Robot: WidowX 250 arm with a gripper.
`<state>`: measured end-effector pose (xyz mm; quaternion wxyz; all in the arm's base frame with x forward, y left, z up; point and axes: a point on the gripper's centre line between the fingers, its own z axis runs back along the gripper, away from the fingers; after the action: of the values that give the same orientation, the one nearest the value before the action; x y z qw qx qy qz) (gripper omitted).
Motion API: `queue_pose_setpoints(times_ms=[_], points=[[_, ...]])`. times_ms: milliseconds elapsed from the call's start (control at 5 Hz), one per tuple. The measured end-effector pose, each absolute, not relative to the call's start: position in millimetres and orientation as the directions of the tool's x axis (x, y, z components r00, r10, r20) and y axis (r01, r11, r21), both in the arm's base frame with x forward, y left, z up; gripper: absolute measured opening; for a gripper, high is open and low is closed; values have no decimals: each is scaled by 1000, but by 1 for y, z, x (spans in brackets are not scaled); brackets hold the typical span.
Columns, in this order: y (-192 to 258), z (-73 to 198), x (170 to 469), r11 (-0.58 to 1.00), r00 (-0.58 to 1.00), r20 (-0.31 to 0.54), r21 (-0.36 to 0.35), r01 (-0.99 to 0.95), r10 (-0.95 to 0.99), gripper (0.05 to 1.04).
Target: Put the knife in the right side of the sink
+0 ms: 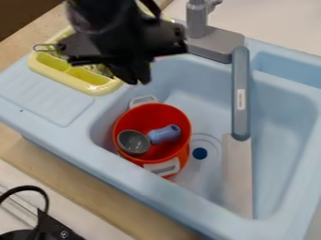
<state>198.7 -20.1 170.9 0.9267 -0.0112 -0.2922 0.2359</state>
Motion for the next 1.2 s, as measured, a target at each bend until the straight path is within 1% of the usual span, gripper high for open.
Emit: queue_pose_setpoints(times_ms=[200,600,800,1000,1200], points=[[-35,181,187,906,721,557,-165,-390,412,55],[-46,182,173,911,738,542,-158,-380,402,55],[-45,177,170,900,754,496,-165,-404,430,55],[-51,165,176,897,781,444,-175,-405,439,55],[-57,149,188,894,795,412,-157,-419,445,55]])
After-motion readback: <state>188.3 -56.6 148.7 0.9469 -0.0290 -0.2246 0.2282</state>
